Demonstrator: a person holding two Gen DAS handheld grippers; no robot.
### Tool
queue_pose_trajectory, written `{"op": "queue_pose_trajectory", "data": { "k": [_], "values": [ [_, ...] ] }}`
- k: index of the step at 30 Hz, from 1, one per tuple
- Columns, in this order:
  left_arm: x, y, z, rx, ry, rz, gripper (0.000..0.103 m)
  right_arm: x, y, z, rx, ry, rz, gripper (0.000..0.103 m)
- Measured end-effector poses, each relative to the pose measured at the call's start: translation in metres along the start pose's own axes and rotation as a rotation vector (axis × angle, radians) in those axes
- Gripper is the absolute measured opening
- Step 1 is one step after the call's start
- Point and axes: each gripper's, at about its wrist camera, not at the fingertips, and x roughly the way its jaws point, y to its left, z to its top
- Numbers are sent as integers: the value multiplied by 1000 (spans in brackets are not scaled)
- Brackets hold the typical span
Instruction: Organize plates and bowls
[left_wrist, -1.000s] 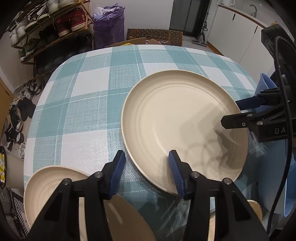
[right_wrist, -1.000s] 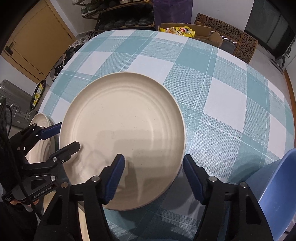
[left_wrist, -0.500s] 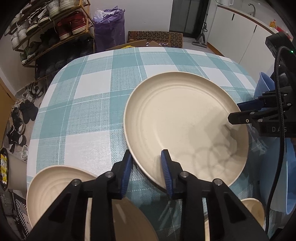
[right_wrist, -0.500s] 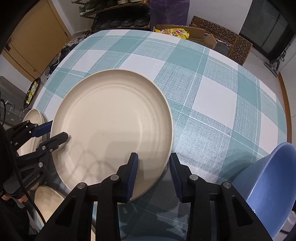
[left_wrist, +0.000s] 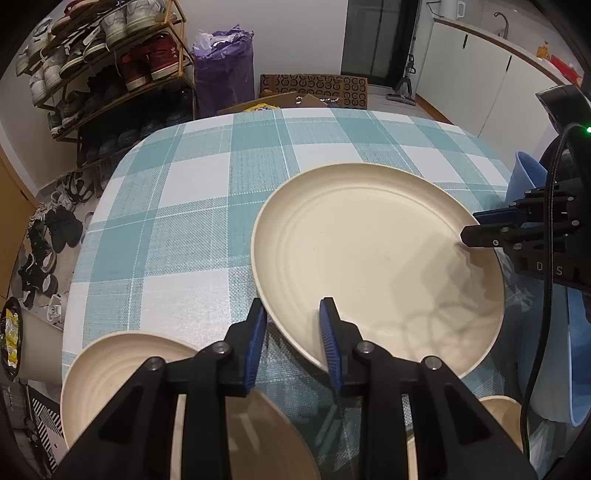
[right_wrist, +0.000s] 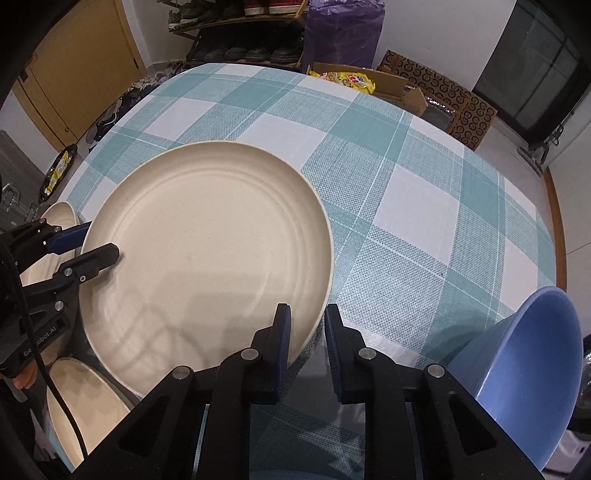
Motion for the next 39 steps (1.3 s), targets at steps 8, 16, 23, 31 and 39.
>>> {"op": "queue_pose_trajectory", "data": {
  "k": [8, 16, 23, 31, 39],
  "values": [
    [-9, 2, 0, -6, -30, 15, 27, -11, 5, -2, -28, -65, -17, 16],
    [-26, -1, -2, 1, -68, 34, 27, -27, 9, -4, -29, -119, -20, 16],
    [-47, -3, -1, 3, -103, 44, 27, -49, 13, -11, -27, -163, -22, 16],
    [-70, -3, -6, -1, -133, 45, 27, -72, 19, -17, -18, -205, -19, 16],
    [-92, -1, -13, -8, -154, 39, 27, -95, 29, -27, -23, -239, -18, 16]
  ]
}}
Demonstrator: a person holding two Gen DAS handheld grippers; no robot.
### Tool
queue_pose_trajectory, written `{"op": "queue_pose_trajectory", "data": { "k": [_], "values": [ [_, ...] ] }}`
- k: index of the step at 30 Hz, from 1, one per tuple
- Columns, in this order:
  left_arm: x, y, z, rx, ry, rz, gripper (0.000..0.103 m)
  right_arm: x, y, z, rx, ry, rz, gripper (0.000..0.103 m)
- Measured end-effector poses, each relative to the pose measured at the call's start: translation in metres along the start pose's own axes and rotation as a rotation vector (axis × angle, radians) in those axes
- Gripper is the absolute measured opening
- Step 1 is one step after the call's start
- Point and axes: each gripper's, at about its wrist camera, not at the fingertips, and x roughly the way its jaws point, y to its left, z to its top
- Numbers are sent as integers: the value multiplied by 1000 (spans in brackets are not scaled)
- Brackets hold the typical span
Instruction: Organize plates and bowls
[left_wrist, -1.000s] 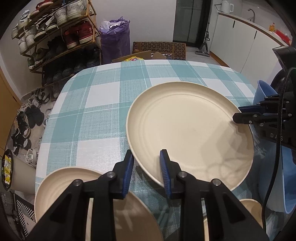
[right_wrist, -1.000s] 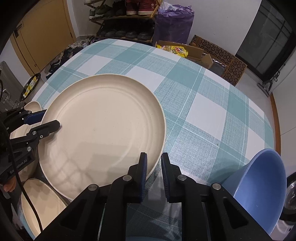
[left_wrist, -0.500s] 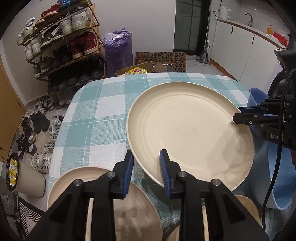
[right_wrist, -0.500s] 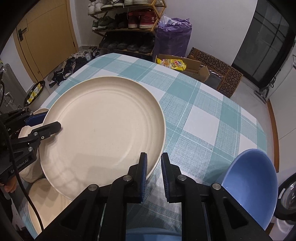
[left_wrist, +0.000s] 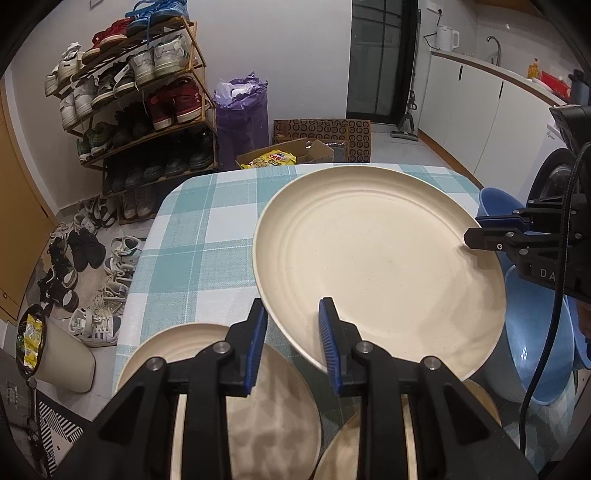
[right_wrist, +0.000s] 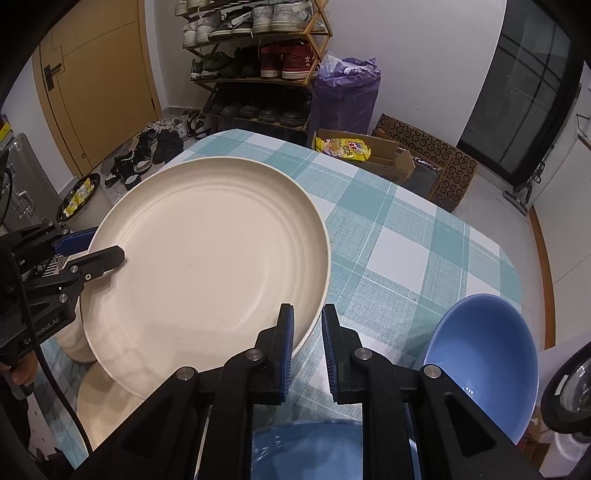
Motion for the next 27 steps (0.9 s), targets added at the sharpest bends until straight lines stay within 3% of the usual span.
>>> {"op": "queue_pose_trajectory", "data": {
  "k": [27],
  "values": [
    [-60, 0, -23, 5, -74, -4, 27, -61, 31, -27, -18, -73, -8, 16]
  ]
}}
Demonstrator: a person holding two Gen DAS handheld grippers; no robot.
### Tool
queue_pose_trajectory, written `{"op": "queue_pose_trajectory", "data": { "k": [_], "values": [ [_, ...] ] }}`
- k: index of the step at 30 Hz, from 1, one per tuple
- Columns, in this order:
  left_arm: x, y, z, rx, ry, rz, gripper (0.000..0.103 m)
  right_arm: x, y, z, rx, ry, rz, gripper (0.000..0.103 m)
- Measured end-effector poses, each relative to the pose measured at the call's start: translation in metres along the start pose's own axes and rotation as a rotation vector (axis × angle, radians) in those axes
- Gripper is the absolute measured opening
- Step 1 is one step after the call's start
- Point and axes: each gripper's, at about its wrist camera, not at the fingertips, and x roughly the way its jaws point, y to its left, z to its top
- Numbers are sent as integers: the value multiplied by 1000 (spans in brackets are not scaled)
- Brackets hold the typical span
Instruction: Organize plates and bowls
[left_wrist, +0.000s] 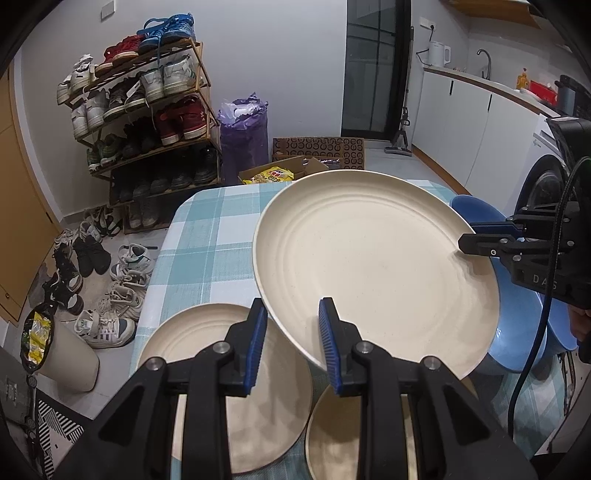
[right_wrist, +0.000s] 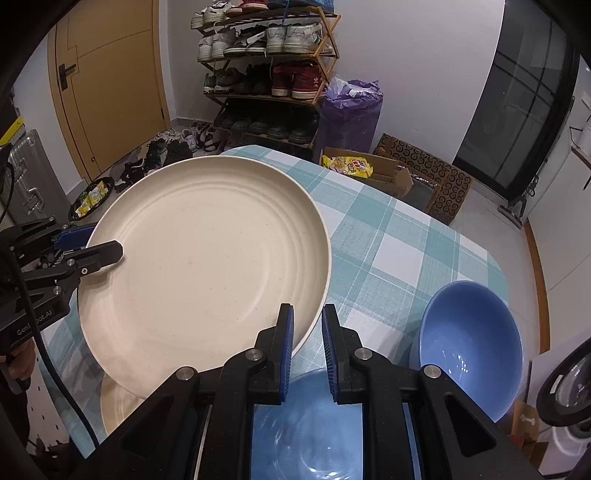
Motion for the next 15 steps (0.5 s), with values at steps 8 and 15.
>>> {"op": "queue_pose_trajectory", "data": {
  "k": [8, 15],
  "values": [
    [-19, -5, -9, 15, -15, 12, 27, -22, 10, -11, 6, -29, 2, 16],
    [-35, -9, -21, 17, -27, 23, 27, -37, 18, -22, 2, -42, 1, 16]
  ]
}}
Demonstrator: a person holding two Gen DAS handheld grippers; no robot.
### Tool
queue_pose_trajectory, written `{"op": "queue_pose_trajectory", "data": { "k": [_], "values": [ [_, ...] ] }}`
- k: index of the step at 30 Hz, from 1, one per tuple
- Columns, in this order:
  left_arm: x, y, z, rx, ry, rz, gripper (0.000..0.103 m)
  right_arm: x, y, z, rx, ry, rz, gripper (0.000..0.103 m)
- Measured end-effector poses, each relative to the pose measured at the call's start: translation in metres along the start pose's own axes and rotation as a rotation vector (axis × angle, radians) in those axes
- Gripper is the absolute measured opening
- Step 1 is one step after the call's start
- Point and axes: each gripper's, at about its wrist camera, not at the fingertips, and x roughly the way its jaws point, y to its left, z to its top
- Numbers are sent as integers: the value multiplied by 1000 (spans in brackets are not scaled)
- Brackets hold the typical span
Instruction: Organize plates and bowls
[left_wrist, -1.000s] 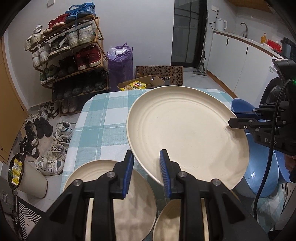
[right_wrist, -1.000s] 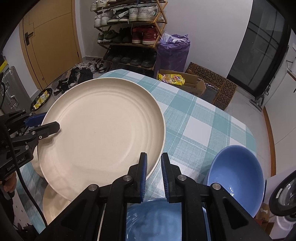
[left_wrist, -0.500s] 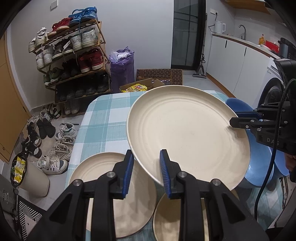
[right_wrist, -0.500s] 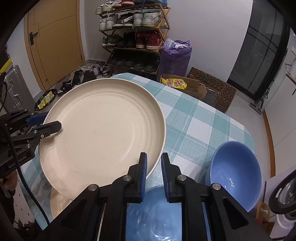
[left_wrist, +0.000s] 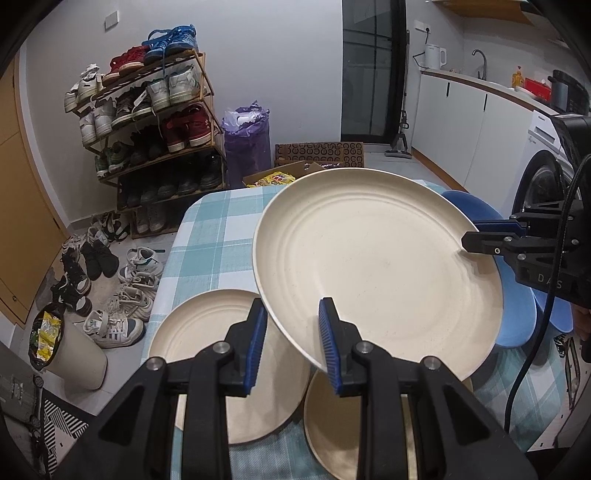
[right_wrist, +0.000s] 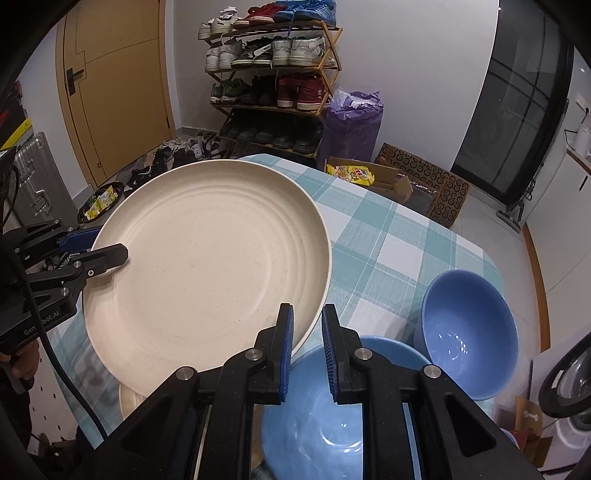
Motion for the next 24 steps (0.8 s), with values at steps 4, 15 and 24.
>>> {"op": "queue_pose_trajectory", "data": {
  "k": [4, 15, 24],
  "values": [
    [-7, -2, -10, 0, -5, -2, 27, -5, 5, -8, -4, -1, -3, 16],
    [-18, -6, -27, -2, -23, -13, 27, -16, 17, -32, -1, 0, -17, 16],
    [-21, -9, -44, 3, -21, -23, 27, -19, 24, -51, 16, -7, -20, 16]
  ]
}}
